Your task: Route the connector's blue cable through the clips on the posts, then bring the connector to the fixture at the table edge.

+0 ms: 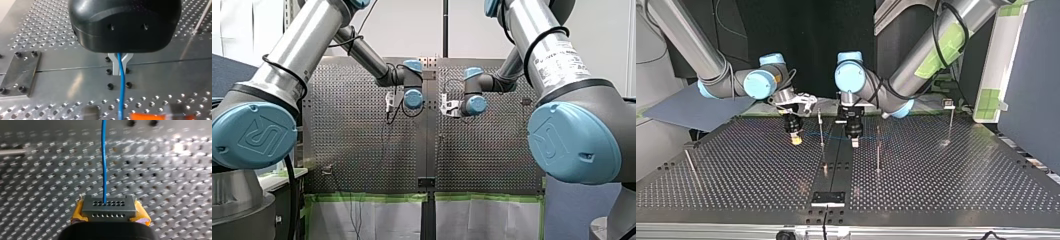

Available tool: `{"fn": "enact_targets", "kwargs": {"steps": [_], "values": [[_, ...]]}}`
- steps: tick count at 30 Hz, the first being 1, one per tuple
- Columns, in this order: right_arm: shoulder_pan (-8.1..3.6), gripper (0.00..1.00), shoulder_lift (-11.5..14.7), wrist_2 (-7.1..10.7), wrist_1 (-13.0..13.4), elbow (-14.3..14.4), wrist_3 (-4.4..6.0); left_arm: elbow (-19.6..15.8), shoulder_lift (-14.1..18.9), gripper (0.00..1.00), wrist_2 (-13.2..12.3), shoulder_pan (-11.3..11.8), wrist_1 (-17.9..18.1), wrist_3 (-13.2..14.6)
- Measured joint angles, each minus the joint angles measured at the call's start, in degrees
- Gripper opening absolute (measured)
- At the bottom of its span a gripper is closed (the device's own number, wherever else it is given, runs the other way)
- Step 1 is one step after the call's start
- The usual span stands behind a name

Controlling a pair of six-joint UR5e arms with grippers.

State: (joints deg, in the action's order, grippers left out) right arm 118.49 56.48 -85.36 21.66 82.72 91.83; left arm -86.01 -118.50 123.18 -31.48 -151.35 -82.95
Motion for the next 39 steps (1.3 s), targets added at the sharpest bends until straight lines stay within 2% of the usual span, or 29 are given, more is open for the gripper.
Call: {"fn": "enact_targets", "kwargs": {"steps": [6,10,15,20,25,34,39], "values": [[0.02,0.0,0.1,-0.54,-1.4,1.5,-0.9,-1.6,0.0,0.0,-0.4,-0.4,0.5,0.2],[0.09,0.0,0.7,-0.7,-1.4,2.8,-1.07,-3.5,0.0,0.0,-0.7,-0.7,1.3,0.2],[0.01,0.0,2.4,-0.8,-1.0,4.6,-1.06,-5.7,-0.1,0.0,-0.8,-0.9,2.9,0.2],[-0.07,0.0,4.5,-0.81,-0.1,6.8,-0.55,-7.5,-0.1,0.0,-0.8,-1.3,4.2,0.2],[-0.01,0.0,5.1,-0.81,0.6,8.6,-0.4,-8.8,-0.8,0.0,-0.9,-1.7,4.9,0.0],[-0.2,0.0,5.1,-0.67,4.3,12.9,-0.35,-9.5,-5.0,0.0,-0.7,-3.9,6.3,-1.3],[-0.6,0.0,5.1,-0.71,6.5,15.3,-0.28,-9.8,-5.8,0.0,-0.6,-4.9,7.5,-1.9]]}}
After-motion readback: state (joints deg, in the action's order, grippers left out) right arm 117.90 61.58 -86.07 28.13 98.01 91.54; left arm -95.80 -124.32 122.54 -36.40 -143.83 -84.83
